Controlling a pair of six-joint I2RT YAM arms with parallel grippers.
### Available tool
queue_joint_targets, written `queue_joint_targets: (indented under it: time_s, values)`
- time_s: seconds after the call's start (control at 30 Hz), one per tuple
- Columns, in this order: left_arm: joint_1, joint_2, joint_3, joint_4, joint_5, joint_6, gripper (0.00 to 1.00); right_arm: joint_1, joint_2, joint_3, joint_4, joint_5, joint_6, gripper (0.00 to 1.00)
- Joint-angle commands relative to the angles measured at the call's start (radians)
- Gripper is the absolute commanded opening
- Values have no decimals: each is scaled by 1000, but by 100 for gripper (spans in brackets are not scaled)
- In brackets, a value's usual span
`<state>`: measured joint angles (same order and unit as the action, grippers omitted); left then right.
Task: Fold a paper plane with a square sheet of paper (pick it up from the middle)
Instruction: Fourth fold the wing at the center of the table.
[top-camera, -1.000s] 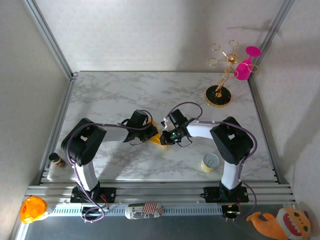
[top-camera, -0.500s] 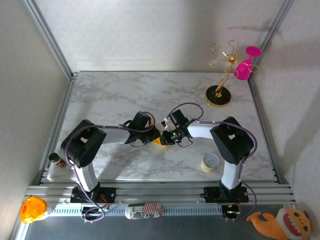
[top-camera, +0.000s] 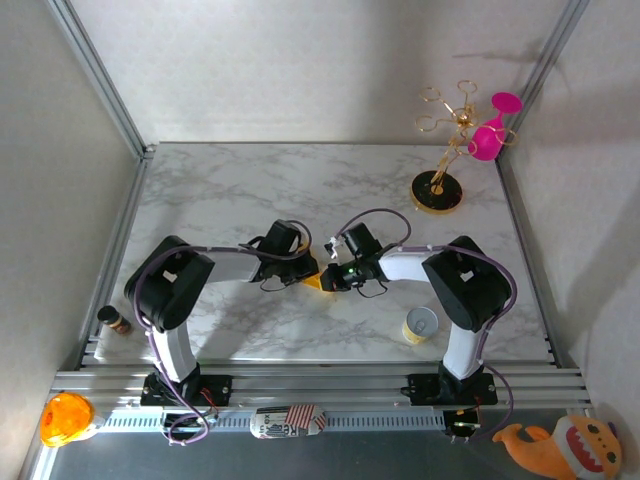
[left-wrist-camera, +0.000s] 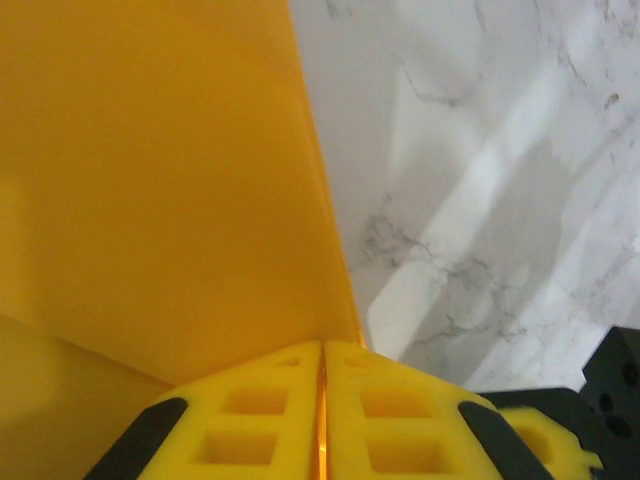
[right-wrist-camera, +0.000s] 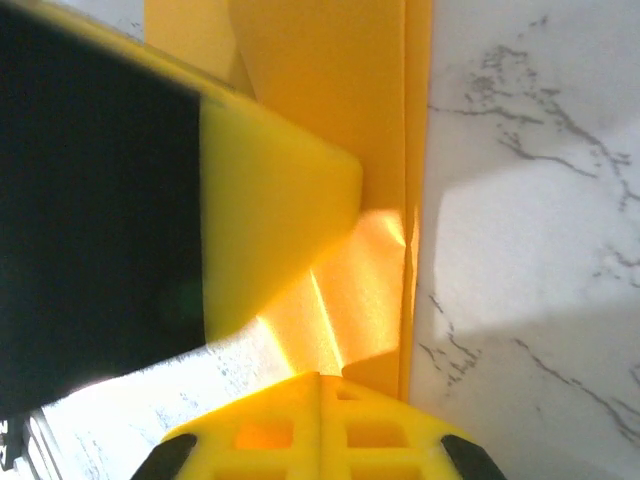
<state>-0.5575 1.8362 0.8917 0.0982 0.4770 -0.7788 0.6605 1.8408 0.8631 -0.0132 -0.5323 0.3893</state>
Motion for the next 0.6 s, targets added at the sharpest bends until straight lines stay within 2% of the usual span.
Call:
queue_joint_targets:
  time_s: [0.0, 0.57]
  values:
    - [76, 35, 23, -68, -57, 84, 11, 10, 111, -115, -184, 174, -7, 4]
    - [375, 142, 95, -142, -90, 254, 12, 10, 114, -163, -156, 171, 23, 4]
